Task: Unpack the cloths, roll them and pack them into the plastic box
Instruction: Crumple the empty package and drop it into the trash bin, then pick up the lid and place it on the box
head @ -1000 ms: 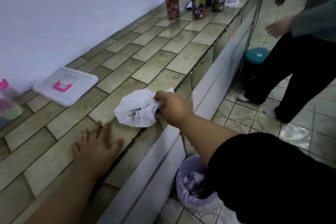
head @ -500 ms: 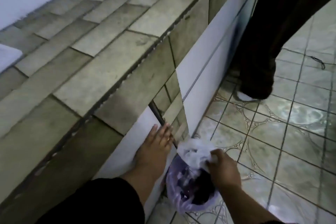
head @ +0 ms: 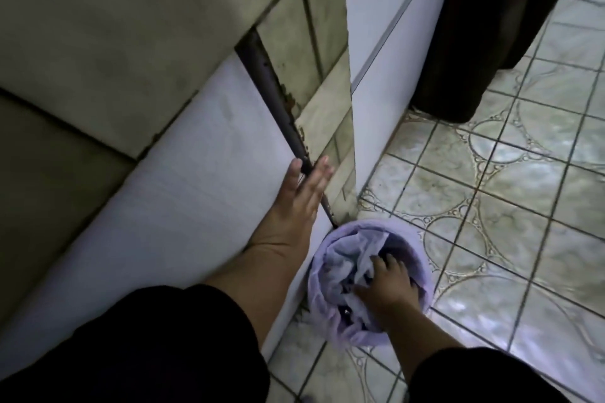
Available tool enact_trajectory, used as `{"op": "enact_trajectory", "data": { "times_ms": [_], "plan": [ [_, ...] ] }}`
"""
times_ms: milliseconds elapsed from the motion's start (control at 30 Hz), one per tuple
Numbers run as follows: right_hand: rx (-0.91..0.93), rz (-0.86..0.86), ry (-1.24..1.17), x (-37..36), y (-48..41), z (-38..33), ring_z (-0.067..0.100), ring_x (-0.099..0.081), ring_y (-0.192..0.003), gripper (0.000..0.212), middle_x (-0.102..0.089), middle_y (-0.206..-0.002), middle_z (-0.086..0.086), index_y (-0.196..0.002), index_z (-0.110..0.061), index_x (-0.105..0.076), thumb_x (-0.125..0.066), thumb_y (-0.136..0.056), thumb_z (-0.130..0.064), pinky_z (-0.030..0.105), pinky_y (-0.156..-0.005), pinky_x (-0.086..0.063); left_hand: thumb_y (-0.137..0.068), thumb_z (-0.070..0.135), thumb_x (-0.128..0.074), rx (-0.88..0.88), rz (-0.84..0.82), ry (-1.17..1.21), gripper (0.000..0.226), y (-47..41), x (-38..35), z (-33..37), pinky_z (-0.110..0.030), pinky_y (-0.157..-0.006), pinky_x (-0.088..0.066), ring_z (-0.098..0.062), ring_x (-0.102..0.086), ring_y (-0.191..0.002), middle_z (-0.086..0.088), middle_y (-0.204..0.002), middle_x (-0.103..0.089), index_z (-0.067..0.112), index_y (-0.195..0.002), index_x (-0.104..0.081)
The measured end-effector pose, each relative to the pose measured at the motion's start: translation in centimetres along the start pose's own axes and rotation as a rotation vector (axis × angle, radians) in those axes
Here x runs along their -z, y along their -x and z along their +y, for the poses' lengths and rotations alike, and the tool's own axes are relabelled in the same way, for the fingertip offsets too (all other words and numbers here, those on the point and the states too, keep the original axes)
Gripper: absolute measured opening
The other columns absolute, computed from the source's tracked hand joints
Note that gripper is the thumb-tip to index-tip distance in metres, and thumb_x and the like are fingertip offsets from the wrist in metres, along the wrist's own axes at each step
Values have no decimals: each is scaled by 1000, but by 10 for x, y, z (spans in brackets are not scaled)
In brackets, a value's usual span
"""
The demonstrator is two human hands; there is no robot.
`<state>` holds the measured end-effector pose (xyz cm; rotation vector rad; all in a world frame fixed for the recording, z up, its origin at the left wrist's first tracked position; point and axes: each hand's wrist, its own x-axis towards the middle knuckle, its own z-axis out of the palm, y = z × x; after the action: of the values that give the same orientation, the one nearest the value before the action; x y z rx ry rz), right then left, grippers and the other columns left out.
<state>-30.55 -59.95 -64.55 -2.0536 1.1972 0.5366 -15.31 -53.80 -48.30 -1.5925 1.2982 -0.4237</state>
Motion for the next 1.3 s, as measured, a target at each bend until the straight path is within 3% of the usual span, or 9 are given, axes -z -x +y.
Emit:
{"op": "enact_trajectory", "data": {
  "times_ms": [133,267,400,567,667,733,933,1100,1300],
  "plan": [
    [39,4,-1,20,6,-1,27,-31,-135,68,-36,-146,6,-138,-24,-39,-56,-77,-50,44,-107,-33,-98,37,-22,14,-29,10,65,5,6,-5,-75,-89,14,-56,34,-119,-22,-152,22,1,-142,10],
    [51,14,-27,59,17,-9,28,-43,-129,57,-46,-141,10,-136,-18,-45,-51,-84,-41,37,-104,-38,-99,34,-24,-79,-181,217,59,7,33,-18,-73,-86,27,-48,32,-131,-18,-156,17,12,-150,-6],
    [77,204,-148,131,37,-36,25,-57,-112,40,-61,-126,6,-123,-23,-57,-55,-83,-29,29,-89,-45,-92,33,-37,-112,-222,624,46,5,89,-78,-51,-106,-14,-33,-28,-134,-15,-143,-38,16,-134,-44],
    [206,671,-448,270,102,-127,30,-63,-93,23,-70,-101,6,-100,-24,-66,-54,-80,-24,28,-70,-41,-88,23,-43,26,151,949,29,29,170,-220,-38,-84,-38,-31,-55,-106,-9,-116,-57,18,-113,-57],
    [420,853,-669,348,163,-215,26,-61,-87,16,-66,-93,5,-93,-20,-64,-55,-80,-22,33,-74,-47,-81,28,-46,347,550,1116,32,68,172,-322,-41,-82,-47,-33,-58,-102,-8,-110,-61,18,-108,-61],
    [603,923,-705,378,210,-277,27,-59,-87,17,-64,-95,8,-94,-17,-64,-56,-79,-18,41,-79,-48,-80,30,-49,587,629,1186,36,111,143,-377,-39,-83,-48,-30,-57,-104,-5,-115,-62,22,-112,-61],
    [1072,548,-123,318,325,-427,28,-55,-104,37,-57,-113,8,-114,-21,-60,-59,-78,-27,38,-86,-47,-79,38,-51,1069,124,1222,34,274,4,-408,-41,-88,-48,-30,-55,-113,-6,-120,-58,26,-109,-61],
    [1073,160,398,210,356,-478,27,-30,-137,64,-28,-152,6,-139,-32,-37,-57,-81,-50,44,-108,-32,-79,62,-46,1123,-219,1150,68,368,-72,-341,-45,-107,-33,-29,-30,-136,-11,-149,-31,27,-137,-42],
    [1058,281,547,172,340,-466,21,-18,-142,66,-28,-153,-3,-134,-41,-36,-31,-74,-68,51,-108,-18,-82,74,-22,1200,-320,1241,73,388,-96,-297,-48,-111,-14,-23,-10,-144,-2,-158,-12,39,-145,-21]
  ]
}}
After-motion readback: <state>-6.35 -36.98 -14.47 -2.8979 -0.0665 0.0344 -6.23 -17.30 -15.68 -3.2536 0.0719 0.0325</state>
